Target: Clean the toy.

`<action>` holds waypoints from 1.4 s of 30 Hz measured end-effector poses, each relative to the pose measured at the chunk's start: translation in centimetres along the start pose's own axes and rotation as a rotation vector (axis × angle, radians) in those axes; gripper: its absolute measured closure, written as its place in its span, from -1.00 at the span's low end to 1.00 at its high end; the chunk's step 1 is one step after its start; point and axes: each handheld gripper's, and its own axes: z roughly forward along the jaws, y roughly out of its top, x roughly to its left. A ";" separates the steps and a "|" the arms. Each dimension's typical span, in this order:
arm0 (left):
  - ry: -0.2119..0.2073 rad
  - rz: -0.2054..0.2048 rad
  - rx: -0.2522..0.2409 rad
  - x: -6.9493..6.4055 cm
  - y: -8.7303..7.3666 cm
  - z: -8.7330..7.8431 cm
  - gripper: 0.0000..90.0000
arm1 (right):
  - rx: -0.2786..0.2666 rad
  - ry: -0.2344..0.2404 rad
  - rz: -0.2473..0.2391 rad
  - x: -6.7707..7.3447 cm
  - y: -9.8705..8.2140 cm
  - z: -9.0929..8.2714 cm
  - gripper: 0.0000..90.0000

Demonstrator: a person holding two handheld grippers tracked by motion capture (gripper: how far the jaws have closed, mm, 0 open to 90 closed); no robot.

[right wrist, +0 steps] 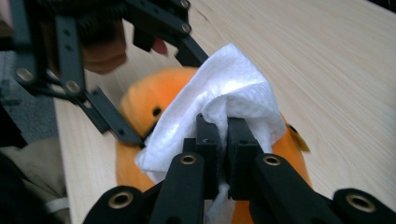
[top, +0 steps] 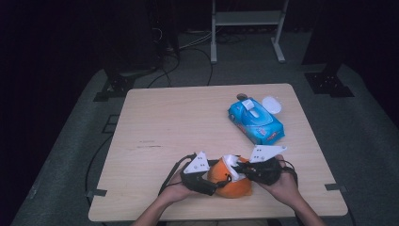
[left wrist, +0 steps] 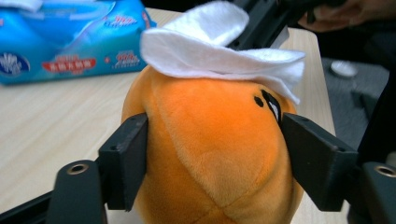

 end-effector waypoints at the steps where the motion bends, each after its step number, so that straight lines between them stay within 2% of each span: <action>1: -0.001 0.018 -0.001 -0.1 0.0 0.0 -0.37 | -0.009 0.009 -0.004 0.2 0.1 0.0 0.88; 3: -0.005 0.062 0.006 -0.5 0.1 0.0 -0.36 | -0.027 0.032 -0.018 0.9 0.5 0.0 0.88; 4: -0.005 0.062 0.006 -0.5 0.1 0.0 -0.35 | -0.030 0.037 -0.026 1.1 0.7 0.0 0.88; 5: 0.000 0.092 0.014 -0.4 0.0 -0.1 -0.34 | -0.027 0.038 -0.032 1.2 0.8 0.1 0.88; 7: -0.005 0.073 0.021 0.1 -0.3 -0.4 -0.32 | -0.024 0.035 -0.027 0.7 0.7 0.1 0.88; 9: -0.012 0.046 0.027 0.7 -0.8 -0.6 -0.32 | -0.007 0.004 -0.016 0.0 0.2 0.1 0.88; 11: -0.018 0.021 0.024 1.1 -1.1 -0.8 -0.33 | -0.002 0.003 0.018 -0.7 -0.5 -0.1 0.88; 12: -0.018 0.021 0.024 1.1 -1.1 -0.8 -0.35 | -0.002 0.003 0.018 -0.7 -0.5 -0.1 0.88; 14: -0.015 -0.007 0.023 1.2 -0.8 -0.8 -0.52 | -0.001 -0.003 0.028 -0.8 -0.7 -0.1 0.88; 16: -0.011 -0.002 -0.015 1.0 -0.4 -0.7 -0.67 | -0.004 -0.006 0.014 -0.4 -0.5 0.1 0.88; 17: -0.012 -0.002 -0.020 1.0 -0.3 -0.7 -0.68 | -0.012 0.014 0.017 -0.1 -0.3 0.4 0.88; 20: 0.001 0.018 0.004 0.9 -0.3 -0.7 -0.51 | -0.011 0.028 0.000 0.3 0.0 0.8 0.88; 21: 0.002 0.012 0.009 1.0 -0.5 -0.7 -0.51 | -0.003 0.020 -0.014 0.4 0.1 0.9 0.88; 22: 0.000 -0.006 0.009 1.3 -0.8 -0.9 -0.44 | -0.006 0.026 -0.003 0.1 0.0 0.8 0.88; 24: 0.004 -0.014 0.016 1.6 -0.9 -0.9 -0.42 | -0.005 0.024 0.002 -0.1 -0.1 0.6 0.88; 27: -0.002 -0.050 0.024 2.3 -1.6 -1.4 -0.41 | 0.009 0.004 0.030 -1.1 -1.0 0.0 0.88; 31: -0.008 -0.063 0.016 2.4 -1.7 -1.4 -0.41 | 0.012 0.008 0.054 -1.4 -1.6 -0.3 0.88; 33: -0.009 -0.059 0.005 2.3 -1.3 -1.4 -0.53 | 0.015 0.000 0.041 -1.1 -1.4 0.0 0.88; 34: -0.005 -0.040 -0.016 2.2 -1.0 -1.4 -0.58 | 0.013 -0.005 0.030 -0.8 -1.1 0.3 0.88; 35: -0.001 -0.036 -0.017 2.1 -0.9 -1.4 -0.58 | 0.011 -0.006 0.027 -0.7 -1.0 0.4 0.88; 38: 0.001 -0.034 -0.005 2.1 -1.0 -1.4 -0.41 | 0.009 -0.004 0.020 -0.6 -0.8 0.5 0.88; 39: 0.000 -0.045 0.001 2.3 -1.2 -1.4 -0.41 | 0.009 -0.002 0.022 -0.7 -0.8 0.5 0.88; 42: -0.003 -0.062 0.005 2.7 -1.5 -1.5 -0.34 | 0.001 0.014 0.057 -1.4 -1.2 0.3 0.88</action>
